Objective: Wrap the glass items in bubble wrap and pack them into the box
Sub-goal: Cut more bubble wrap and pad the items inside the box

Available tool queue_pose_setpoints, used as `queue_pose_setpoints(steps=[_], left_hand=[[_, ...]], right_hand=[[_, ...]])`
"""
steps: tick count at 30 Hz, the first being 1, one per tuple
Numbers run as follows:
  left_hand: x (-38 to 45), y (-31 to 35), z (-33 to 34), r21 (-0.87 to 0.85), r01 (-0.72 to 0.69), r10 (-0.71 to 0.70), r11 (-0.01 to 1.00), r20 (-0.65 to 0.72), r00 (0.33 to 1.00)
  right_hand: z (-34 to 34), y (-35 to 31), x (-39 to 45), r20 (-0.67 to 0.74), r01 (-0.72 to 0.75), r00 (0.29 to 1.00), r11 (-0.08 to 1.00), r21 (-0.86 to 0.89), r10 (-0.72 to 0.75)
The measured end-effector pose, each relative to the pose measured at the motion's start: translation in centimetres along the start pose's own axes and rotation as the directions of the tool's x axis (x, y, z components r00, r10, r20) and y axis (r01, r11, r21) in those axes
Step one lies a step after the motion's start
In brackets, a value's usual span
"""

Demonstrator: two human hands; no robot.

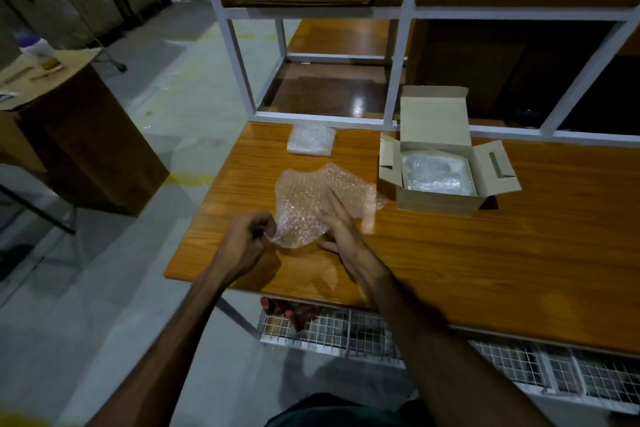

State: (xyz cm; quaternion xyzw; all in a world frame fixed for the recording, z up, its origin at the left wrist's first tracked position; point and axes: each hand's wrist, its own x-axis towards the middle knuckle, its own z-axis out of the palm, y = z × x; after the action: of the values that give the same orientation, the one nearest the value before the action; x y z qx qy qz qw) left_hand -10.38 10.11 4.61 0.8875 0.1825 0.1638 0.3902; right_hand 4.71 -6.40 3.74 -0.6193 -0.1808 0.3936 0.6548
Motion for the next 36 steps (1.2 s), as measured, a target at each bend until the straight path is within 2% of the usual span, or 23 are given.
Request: queue_pose_setpoints(steps=[4, 7, 12, 14, 16, 22, 29, 32, 36], left_hand=[[-1.2, -0.8, -1.8, 0.251, -0.021, 0.014, 0.968, 0.027, 1.0], [-1.4, -1.4, -1.9, 0.416, -0.032, 0.036, 0.909, -0.004, 0.999], [-0.7, -1.7, 0.2, 0.625, -0.128, 0.139, 0.77, 0.031, 0.99], [-0.5, -1.5, 1.3, 0.628, -0.161, 0.151, 0.761, 0.07, 0.986], [-0.6, -1.2, 2.4, 0.612, -0.183, 0.148, 0.769, 0.108, 0.983], [-1.1, -1.2, 5.5, 0.523, -0.201, 0.138, 0.828, 0.157, 0.978], [-1.7, -1.7, 6.2, 0.544, -0.174, 0.115, 0.821, 0.142, 0.983], [-2.3, -1.9, 5.9, 0.595, -0.107, 0.033, 0.797, 0.135, 0.99], [-3.8, -0.3, 6.1, 0.605, -0.044, -0.046, 0.795, 0.133, 0.99]], right_hand=[[-0.1, 0.5, 0.5, -0.201, 0.035, 0.979, 0.999, -0.025, -0.04], [-1.7, 1.7, -0.4, -0.278, 0.106, 0.954, 0.994, -0.038, -0.112], [-5.0, 3.7, -4.6, -0.42, 0.121, 0.879, 0.957, -0.265, -0.228], [-6.8, 4.5, -6.7, -0.435, 0.114, 0.84, 0.889, -0.444, -0.325], [-8.6, 5.2, -8.9, -0.467, 0.088, 0.805, 0.853, -0.514, -0.365], [-12.9, 6.2, -13.2, -0.598, 0.003, 0.721, 0.864, -0.503, -0.351], [-15.6, 6.3, -15.1, -0.664, 0.043, 0.642, 0.883, -0.468, -0.384], [-17.5, 6.6, -16.2, -0.674, 0.053, 0.643, 0.899, -0.434, -0.363], [-19.5, 7.6, -16.6, -0.579, 0.01, 0.722, 0.841, -0.541, -0.38]])
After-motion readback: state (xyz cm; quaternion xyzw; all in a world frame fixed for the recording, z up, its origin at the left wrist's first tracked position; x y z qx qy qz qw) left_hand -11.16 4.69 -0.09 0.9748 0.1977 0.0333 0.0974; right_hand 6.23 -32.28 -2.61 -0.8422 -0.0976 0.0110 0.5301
